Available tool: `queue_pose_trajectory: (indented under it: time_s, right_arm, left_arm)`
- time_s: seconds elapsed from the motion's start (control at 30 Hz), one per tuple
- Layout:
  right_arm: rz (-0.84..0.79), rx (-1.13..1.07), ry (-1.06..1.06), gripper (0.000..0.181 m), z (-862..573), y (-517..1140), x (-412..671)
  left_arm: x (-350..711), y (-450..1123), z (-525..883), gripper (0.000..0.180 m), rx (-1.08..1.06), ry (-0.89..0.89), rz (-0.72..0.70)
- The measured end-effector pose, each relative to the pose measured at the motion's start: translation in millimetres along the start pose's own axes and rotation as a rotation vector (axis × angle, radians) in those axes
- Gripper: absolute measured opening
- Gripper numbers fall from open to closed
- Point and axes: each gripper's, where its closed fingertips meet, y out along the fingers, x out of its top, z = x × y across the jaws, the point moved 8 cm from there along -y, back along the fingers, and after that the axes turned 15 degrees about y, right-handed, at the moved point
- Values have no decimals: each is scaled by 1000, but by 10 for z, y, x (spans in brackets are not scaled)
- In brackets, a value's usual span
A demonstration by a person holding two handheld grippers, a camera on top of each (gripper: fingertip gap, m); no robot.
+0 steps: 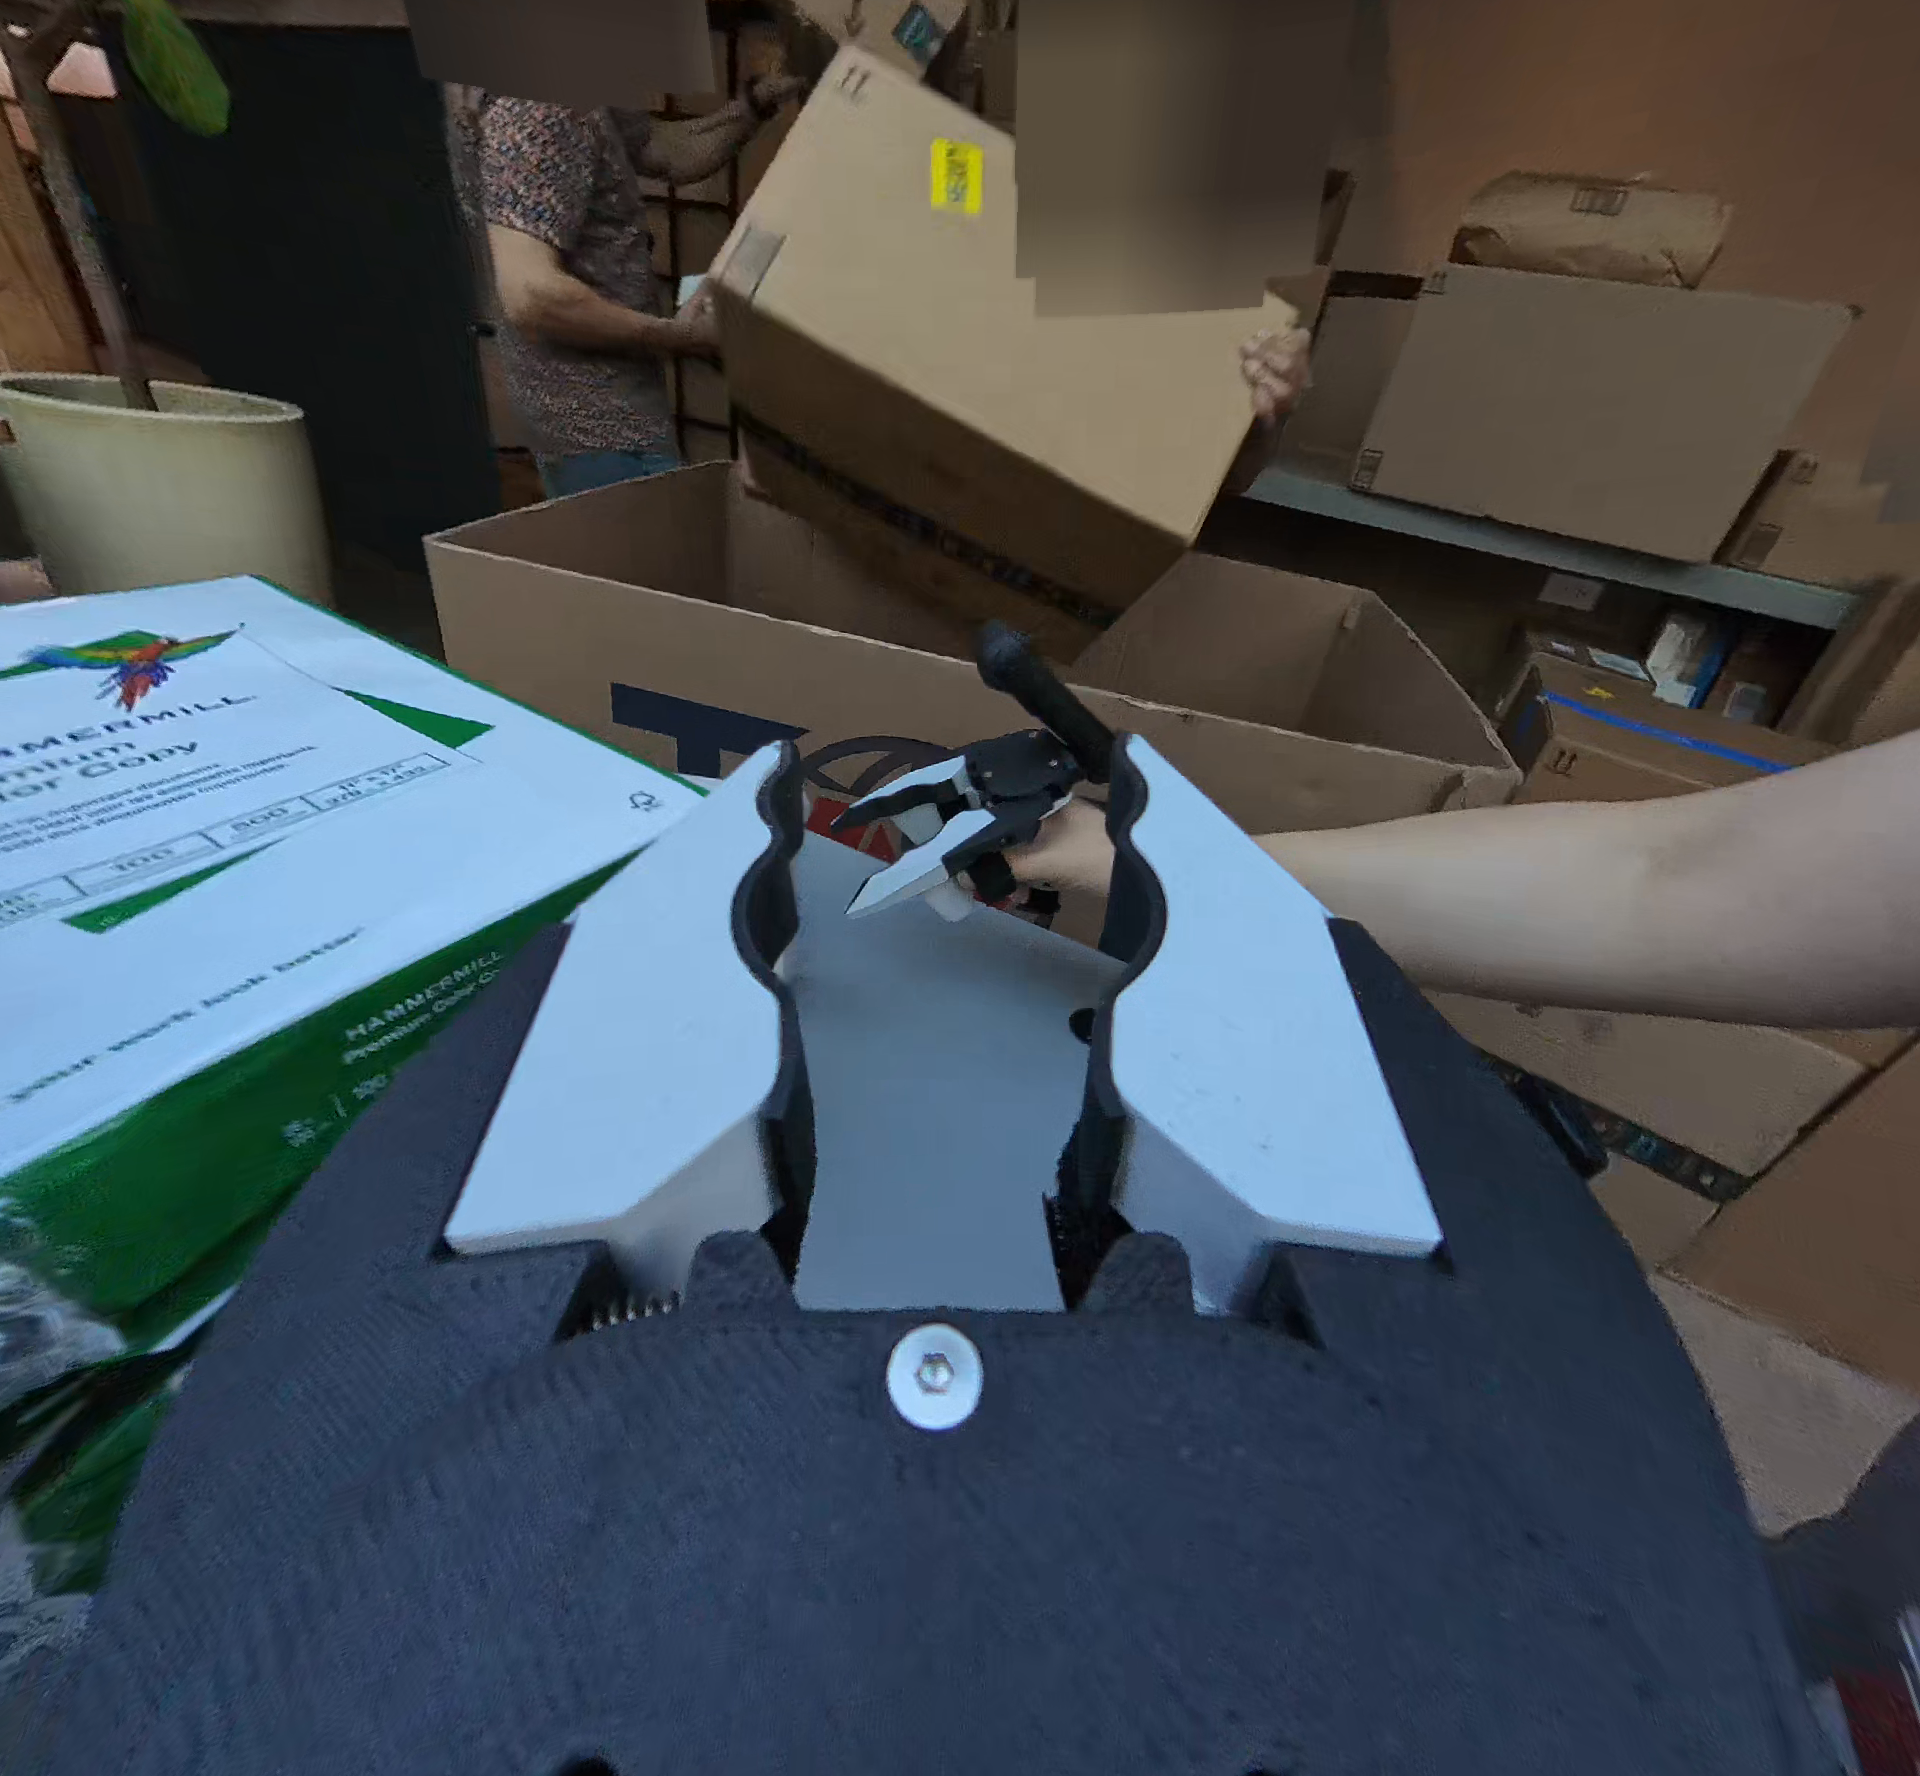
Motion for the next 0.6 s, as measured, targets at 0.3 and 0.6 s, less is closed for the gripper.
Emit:
queue_pose_trajectory:
  time_s: [0.3,0.6]
  right_arm:
    - [88,-13,-458,58,-605,368,5]
    - [79,40,-950,12,-609,841,-128]
  left_arm:
    - [-184,321,-295,56,120,-75,121]
    - [-305,-36,-464,51,267,-118,250]
